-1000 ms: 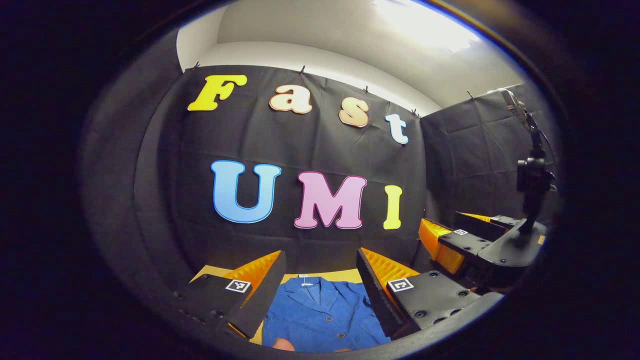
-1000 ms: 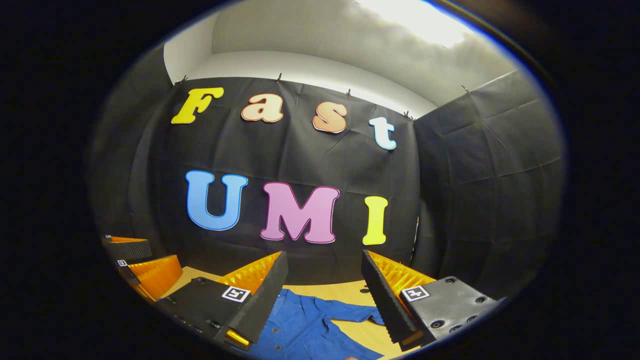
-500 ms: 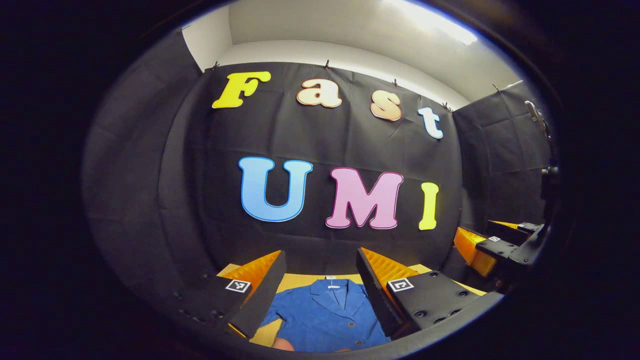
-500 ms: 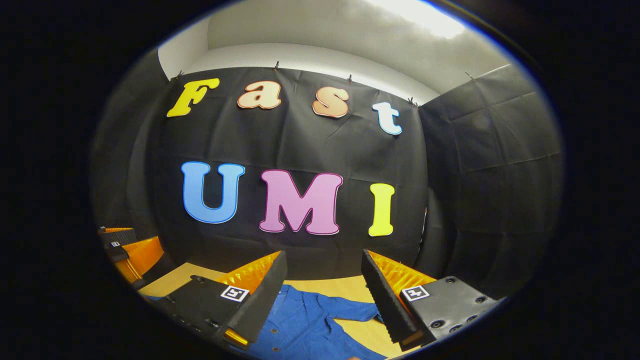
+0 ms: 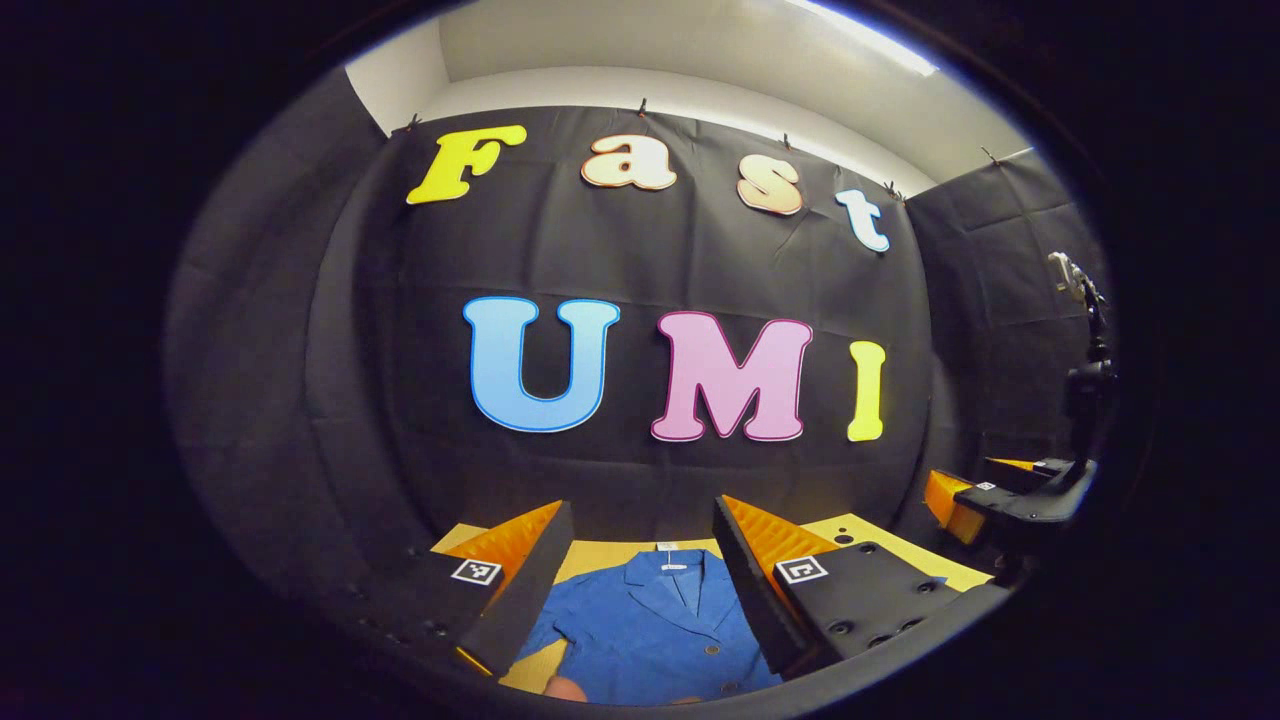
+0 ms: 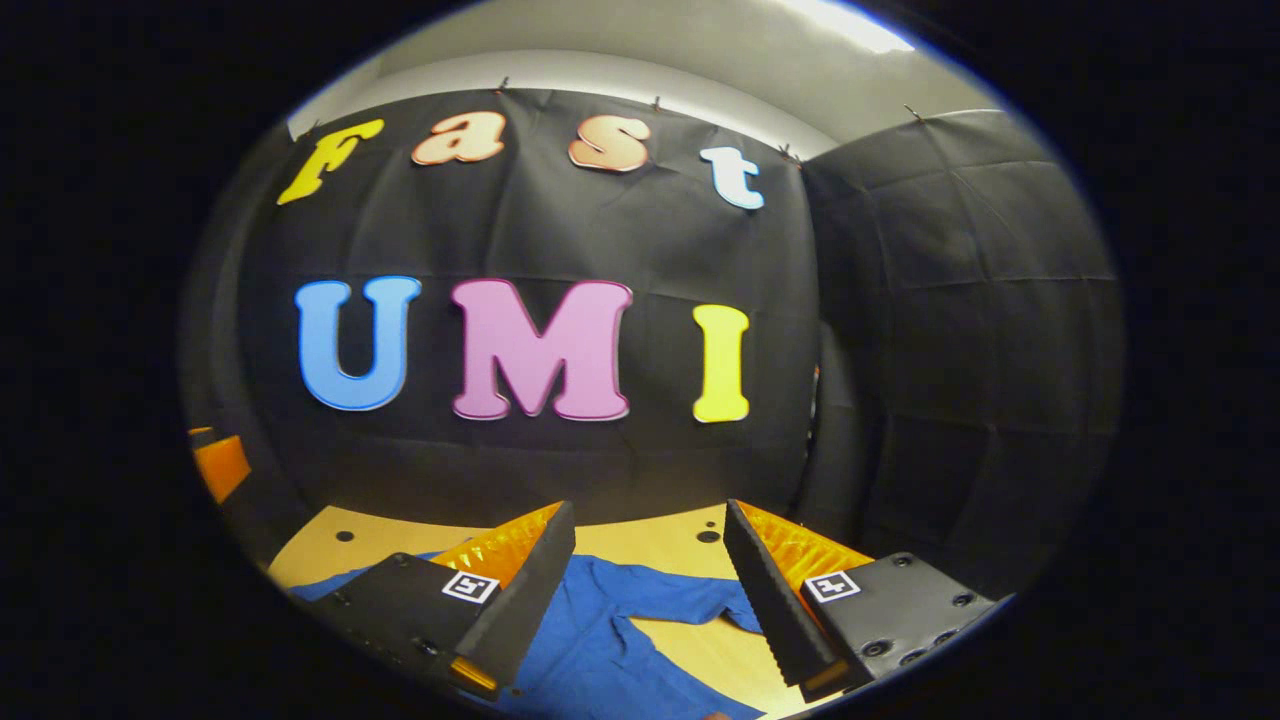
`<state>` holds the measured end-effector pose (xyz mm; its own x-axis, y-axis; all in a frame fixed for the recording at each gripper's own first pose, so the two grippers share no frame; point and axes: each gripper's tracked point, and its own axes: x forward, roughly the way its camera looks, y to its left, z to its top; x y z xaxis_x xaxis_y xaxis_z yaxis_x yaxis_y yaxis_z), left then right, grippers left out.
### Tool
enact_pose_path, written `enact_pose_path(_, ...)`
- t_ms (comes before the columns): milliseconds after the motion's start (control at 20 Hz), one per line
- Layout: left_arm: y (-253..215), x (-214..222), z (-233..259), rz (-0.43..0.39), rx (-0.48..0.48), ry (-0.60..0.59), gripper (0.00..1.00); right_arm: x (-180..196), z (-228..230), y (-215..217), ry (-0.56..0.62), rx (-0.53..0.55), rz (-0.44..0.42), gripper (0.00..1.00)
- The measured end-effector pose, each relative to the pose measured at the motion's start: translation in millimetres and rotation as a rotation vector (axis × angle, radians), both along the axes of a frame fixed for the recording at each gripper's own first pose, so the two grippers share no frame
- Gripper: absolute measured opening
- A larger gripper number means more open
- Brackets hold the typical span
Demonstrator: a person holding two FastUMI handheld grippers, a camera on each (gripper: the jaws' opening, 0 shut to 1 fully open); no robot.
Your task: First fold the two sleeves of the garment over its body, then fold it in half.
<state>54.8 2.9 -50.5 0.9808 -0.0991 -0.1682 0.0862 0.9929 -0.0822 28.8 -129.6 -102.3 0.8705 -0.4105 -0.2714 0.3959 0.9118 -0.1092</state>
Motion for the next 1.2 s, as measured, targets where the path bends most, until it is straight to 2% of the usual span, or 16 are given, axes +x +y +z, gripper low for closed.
enact_pose_path(150, -18, 15, -8, -0.062, 0.025, 0.014, 0.82, -12, -33, -60, 0.093, 0.013, -0.106, 0.95)
enact_pose_path(300, -42, 30, -21, -0.112, 0.038, 0.054, 0.82, -35, -72, -119, 0.178, 0.105, -0.201, 0.95)
enact_pose_path(350, -50, 34, -23, -0.128, 0.042, 0.064, 0.82, -43, -86, -140, 0.204, 0.131, -0.241, 0.87)
enact_pose_path(400, -57, 40, -25, -0.141, 0.049, 0.071, 0.82, -50, -102, -157, 0.241, 0.162, -0.288, 0.86)
enact_pose_path(450, -65, 46, -26, -0.153, 0.057, 0.075, 0.82, -54, -118, -173, 0.268, 0.192, -0.333, 0.95)
enact_pose_path(550, -81, 58, -28, -0.177, 0.08, 0.078, 0.82, -64, -157, -197, 0.332, 0.274, -0.392, 0.95)
enact_pose_path(600, -89, 62, -29, -0.19, 0.088, 0.078, 0.82, -70, -176, -207, 0.365, 0.319, -0.418, 0.92)
enact_pose_path(650, -98, 67, -29, -0.202, 0.094, 0.077, 0.82, -72, -195, -214, 0.394, 0.365, -0.437, 0.8)
enact_pose_path(700, -107, 70, -31, -0.214, 0.098, 0.079, 0.82, -75, -214, -222, 0.418, 0.402, -0.466, 0.93)
enact_pose_path(750, -116, 74, -32, -0.225, 0.101, 0.084, 0.82, -76, -231, -229, 0.443, 0.444, -0.488, 0.93)
enact_pose_path(950, -146, 84, -42, -0.253, 0.106, 0.112, 0.82, -84, -293, -232, 0.592, 0.665, -0.49, 0.93)
enact_pose_path(1200, -167, 95, -48, -0.256, 0.131, 0.124, 0.82, -78, -327, -246, 0.649, 0.747, -0.507, 0.92)
